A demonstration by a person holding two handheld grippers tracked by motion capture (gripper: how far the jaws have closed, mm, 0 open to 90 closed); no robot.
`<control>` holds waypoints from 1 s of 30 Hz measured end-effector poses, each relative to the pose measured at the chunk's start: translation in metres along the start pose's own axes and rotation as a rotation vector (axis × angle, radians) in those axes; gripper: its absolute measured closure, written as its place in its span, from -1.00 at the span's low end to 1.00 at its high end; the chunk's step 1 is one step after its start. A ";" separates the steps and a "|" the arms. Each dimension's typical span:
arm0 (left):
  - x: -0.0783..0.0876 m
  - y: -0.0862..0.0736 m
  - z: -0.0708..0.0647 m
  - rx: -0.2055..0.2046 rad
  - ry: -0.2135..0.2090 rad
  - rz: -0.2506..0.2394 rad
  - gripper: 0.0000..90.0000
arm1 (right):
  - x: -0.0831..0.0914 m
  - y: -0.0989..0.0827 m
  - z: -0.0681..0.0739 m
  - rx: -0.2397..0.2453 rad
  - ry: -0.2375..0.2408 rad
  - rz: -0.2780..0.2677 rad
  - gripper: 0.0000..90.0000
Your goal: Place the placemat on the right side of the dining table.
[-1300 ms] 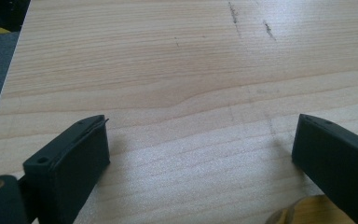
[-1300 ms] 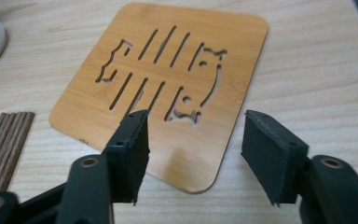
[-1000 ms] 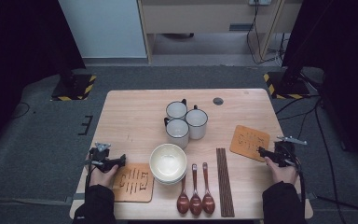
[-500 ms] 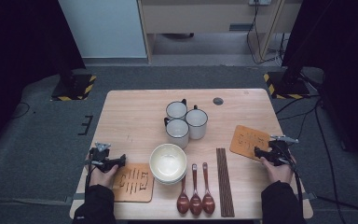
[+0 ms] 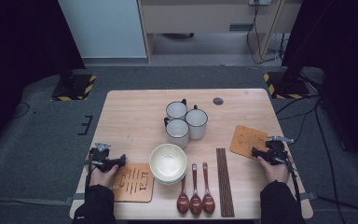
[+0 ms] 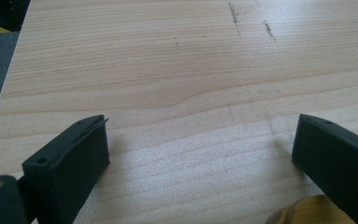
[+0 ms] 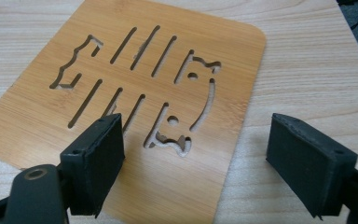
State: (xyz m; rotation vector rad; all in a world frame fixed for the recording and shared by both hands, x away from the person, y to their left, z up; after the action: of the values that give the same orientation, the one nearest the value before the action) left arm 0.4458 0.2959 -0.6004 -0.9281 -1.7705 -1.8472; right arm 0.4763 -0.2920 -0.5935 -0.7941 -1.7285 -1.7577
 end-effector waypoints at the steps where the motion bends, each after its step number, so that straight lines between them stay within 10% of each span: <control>1: 0.000 0.000 0.000 0.000 0.000 0.000 -0.94 | 0.000 0.000 0.000 0.005 -0.001 0.001 -0.59; 30: 0.000 0.000 0.000 0.000 0.000 0.000 -0.94 | -0.001 0.002 -0.001 -0.002 -0.019 0.016 -0.30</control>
State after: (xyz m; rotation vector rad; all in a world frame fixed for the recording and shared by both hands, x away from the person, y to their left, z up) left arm 0.4458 0.2959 -0.6004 -0.9286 -1.7705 -1.8472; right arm 0.4786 -0.2930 -0.5931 -0.8256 -1.7284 -1.7475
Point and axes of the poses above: each handheld gripper's, and its own axes: x roughly backward along the jaws, y roughly out of its top, z roughly to its left, the point moved 9 cm from there along -x, roughly forward along the jaws, and after that the axes turned 3 degrees about -y, right-handed, at the moved point
